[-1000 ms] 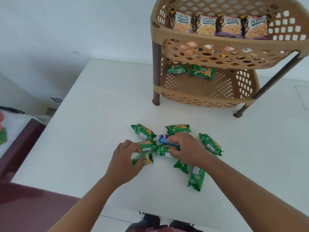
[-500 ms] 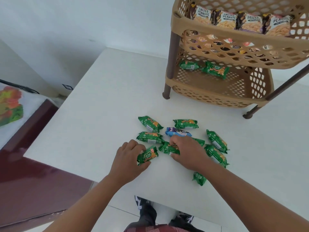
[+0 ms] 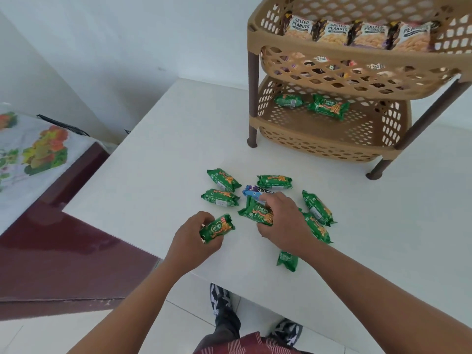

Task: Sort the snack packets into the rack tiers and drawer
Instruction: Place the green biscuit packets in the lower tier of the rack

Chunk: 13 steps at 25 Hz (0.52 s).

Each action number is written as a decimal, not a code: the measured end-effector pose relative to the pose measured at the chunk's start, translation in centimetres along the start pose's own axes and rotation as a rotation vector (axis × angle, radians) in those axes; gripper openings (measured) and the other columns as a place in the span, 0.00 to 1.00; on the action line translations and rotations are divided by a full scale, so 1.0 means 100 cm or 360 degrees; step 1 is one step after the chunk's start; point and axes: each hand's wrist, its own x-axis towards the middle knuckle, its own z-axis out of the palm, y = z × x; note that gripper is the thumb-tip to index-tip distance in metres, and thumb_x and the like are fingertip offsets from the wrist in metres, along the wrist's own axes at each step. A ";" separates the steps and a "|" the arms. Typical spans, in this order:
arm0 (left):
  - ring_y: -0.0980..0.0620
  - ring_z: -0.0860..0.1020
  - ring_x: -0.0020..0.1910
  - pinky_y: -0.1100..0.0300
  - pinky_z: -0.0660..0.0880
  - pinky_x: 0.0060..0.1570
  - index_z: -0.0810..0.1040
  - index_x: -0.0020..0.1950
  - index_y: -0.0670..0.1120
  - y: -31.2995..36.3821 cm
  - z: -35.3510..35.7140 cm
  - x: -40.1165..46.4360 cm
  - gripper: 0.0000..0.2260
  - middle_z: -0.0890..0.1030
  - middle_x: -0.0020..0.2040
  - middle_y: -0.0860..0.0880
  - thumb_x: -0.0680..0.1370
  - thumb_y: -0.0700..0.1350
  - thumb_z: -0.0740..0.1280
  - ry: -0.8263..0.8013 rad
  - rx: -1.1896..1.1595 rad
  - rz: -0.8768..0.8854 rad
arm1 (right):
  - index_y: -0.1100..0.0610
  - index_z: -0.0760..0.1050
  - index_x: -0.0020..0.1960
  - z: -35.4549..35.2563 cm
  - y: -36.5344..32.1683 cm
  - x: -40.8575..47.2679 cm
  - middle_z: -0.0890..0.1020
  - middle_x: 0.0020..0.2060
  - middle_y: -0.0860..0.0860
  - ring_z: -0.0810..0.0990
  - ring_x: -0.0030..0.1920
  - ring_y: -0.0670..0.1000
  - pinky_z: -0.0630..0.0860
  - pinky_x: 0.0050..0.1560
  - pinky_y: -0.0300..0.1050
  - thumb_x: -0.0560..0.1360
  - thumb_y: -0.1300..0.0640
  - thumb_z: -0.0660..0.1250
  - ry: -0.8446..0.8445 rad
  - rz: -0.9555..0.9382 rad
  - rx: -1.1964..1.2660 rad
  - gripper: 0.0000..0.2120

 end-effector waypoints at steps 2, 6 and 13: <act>0.62 0.78 0.46 0.67 0.72 0.41 0.74 0.56 0.61 0.015 0.001 -0.002 0.16 0.80 0.50 0.60 0.71 0.55 0.74 0.0008 -0.0112 0.0008 | 0.50 0.72 0.71 -0.012 0.009 -0.007 0.71 0.56 0.45 0.75 0.55 0.49 0.76 0.55 0.46 0.71 0.52 0.73 0.0033 -0.0005 0.0203 0.29; 0.61 0.80 0.48 0.74 0.71 0.44 0.75 0.55 0.65 0.049 0.010 0.000 0.16 0.81 0.52 0.60 0.72 0.52 0.76 0.0051 -0.0216 0.0089 | 0.46 0.73 0.69 -0.036 0.025 -0.022 0.73 0.54 0.42 0.77 0.51 0.42 0.78 0.50 0.43 0.69 0.52 0.72 0.0115 0.0042 0.0448 0.28; 0.60 0.81 0.47 0.74 0.73 0.43 0.78 0.55 0.61 0.096 0.025 0.007 0.17 0.83 0.50 0.57 0.71 0.49 0.78 -0.0011 -0.0289 0.0242 | 0.37 0.73 0.61 -0.068 0.054 -0.047 0.83 0.48 0.38 0.82 0.43 0.41 0.83 0.44 0.49 0.67 0.50 0.73 0.0206 0.0203 0.0635 0.24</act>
